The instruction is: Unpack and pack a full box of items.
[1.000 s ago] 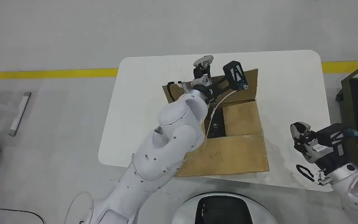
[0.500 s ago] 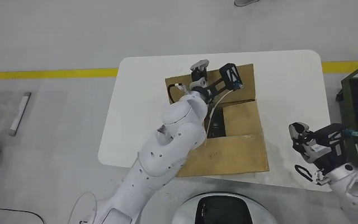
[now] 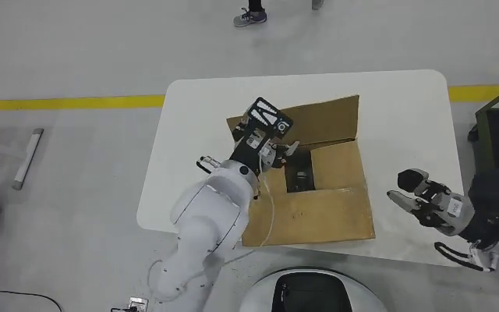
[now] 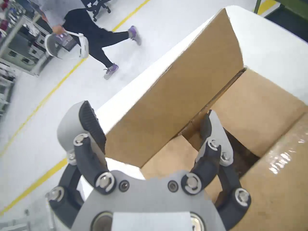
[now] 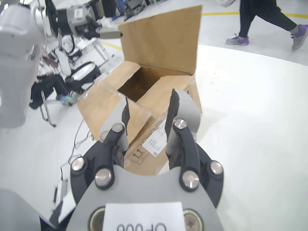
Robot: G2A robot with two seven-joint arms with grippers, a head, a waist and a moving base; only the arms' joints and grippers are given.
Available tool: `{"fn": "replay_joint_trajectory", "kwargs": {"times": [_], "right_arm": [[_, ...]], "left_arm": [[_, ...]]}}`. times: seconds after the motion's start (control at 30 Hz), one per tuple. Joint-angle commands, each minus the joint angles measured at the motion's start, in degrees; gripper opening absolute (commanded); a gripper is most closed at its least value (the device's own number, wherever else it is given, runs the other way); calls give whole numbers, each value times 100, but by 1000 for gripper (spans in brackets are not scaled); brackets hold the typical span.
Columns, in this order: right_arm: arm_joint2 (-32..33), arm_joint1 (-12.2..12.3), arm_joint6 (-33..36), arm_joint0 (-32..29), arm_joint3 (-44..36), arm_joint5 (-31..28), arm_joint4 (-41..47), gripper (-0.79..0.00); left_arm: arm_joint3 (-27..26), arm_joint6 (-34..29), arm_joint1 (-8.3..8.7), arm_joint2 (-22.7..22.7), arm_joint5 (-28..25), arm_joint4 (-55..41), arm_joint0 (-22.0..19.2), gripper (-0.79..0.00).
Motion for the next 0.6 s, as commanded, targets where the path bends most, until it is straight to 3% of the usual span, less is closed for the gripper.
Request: {"fn": "replay_joint_trajectory", "kwargs": {"times": [0.0, 0.13, 0.23, 0.3, 0.37, 0.57], "right_arm": [[-140, 8, -4, 11, 40, -82, -88, 0], [-445, 8, -187, 108, 76, -28, -485, 0], [-662, 9, -299, 212, 112, 64, -780, -52], [-804, 13, -364, 307, 116, 69, -961, -43], [-919, 17, -430, 401, 117, 128, -1075, -68], [-1302, 34, -521, 657, 243, 168, -1208, -142]], "left_arm": [[-200, -29, 44, -150, -241, 449, 207, 0], [-492, 18, 86, -401, -226, 391, 538, 0], [-625, 16, 106, -511, -193, 360, 716, 0], [-702, 45, 122, -568, -191, 475, 784, 0], [-757, 103, 152, -555, -354, 884, 811, 0], [-817, 295, 162, -596, -187, 896, 953, 0]]}}
